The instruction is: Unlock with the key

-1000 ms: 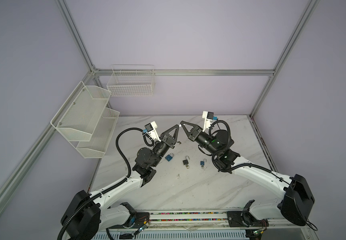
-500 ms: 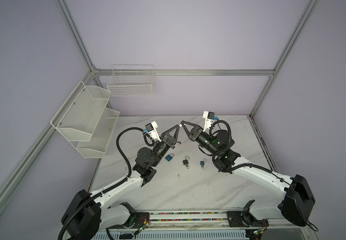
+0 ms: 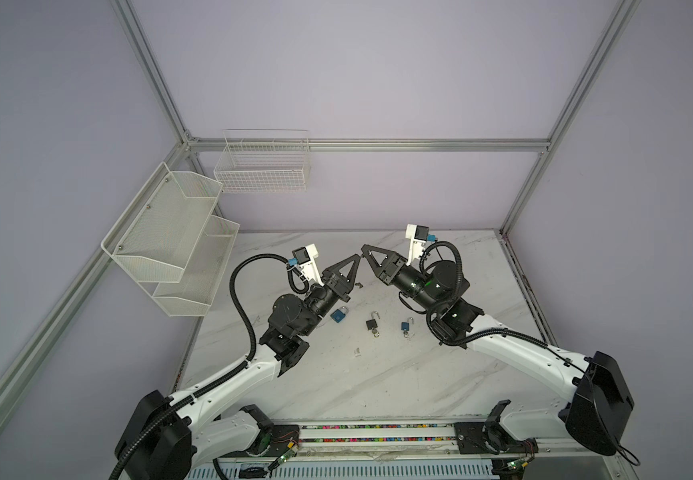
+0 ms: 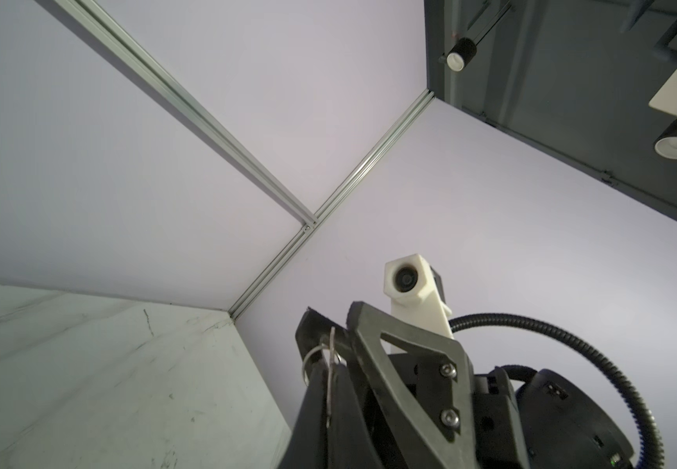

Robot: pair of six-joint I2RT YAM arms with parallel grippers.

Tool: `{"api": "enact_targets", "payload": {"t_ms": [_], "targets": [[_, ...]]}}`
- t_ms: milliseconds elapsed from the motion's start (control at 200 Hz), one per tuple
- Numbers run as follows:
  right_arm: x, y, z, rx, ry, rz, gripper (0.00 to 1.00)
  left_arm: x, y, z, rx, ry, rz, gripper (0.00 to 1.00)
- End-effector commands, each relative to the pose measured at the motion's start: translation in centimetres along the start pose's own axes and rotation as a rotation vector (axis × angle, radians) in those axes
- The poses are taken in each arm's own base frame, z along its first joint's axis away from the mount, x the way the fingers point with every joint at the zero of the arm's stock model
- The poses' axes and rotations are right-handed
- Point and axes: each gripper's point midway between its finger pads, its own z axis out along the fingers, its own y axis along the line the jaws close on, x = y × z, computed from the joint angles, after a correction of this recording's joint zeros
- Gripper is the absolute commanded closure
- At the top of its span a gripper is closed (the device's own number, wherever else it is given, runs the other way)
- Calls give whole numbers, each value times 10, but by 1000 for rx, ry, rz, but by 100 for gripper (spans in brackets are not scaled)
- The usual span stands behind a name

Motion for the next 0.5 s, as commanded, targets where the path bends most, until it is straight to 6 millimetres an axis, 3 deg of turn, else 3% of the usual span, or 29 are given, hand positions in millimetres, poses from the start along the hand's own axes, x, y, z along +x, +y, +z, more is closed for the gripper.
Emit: {"api": "enact_targets", "payload": {"t_ms": [0, 210, 495], "targets": [[-10, -5, -14, 19, 22, -37, 59, -10, -11, 3, -48, 138, 168, 100], [0, -21, -33, 3, 205, -117, 43, 1, 8, -5, -104, 436, 281, 100], [32, -18, -60, -110, 409, -361, 40, 11, 5, -9, 17, 683, 337, 100]]}}
